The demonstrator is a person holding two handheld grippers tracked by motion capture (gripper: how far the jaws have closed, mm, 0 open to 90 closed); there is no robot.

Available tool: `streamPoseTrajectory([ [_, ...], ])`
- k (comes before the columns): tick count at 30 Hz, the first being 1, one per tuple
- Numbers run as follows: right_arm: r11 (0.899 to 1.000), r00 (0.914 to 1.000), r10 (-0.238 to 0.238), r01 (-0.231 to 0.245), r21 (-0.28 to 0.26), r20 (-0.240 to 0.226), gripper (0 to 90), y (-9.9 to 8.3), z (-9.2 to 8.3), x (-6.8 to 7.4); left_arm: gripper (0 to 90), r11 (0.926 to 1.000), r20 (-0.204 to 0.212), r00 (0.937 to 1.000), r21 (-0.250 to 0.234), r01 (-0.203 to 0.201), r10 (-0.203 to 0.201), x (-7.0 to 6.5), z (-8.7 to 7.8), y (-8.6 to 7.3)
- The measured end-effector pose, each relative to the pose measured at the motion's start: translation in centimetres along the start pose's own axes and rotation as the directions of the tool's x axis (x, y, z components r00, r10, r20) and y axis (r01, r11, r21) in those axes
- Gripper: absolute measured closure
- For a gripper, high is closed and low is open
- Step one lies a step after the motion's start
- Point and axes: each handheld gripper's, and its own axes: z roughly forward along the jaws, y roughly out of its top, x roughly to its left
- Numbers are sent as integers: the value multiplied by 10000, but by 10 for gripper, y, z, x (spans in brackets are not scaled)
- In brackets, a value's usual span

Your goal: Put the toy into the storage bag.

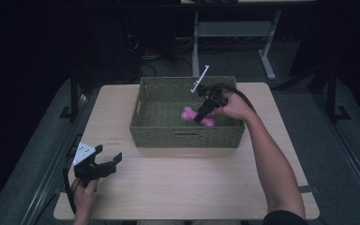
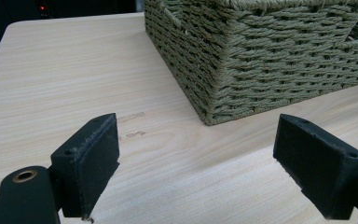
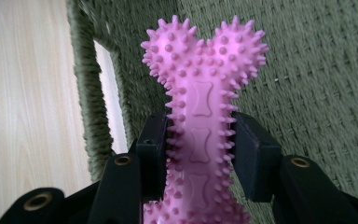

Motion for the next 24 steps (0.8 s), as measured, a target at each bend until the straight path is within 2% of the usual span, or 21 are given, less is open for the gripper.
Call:
streamPoseTrajectory([
  [9,10000,10000,-34,34,17,-88,576,-1,6,1,139,10000,2,10000,-3,6,-6,0,0,0],
  [24,9997,9995,225,-223,104,-213,575,-10,16,-3,138,10000,10,10000,40,-31,31,-1,1,0],
])
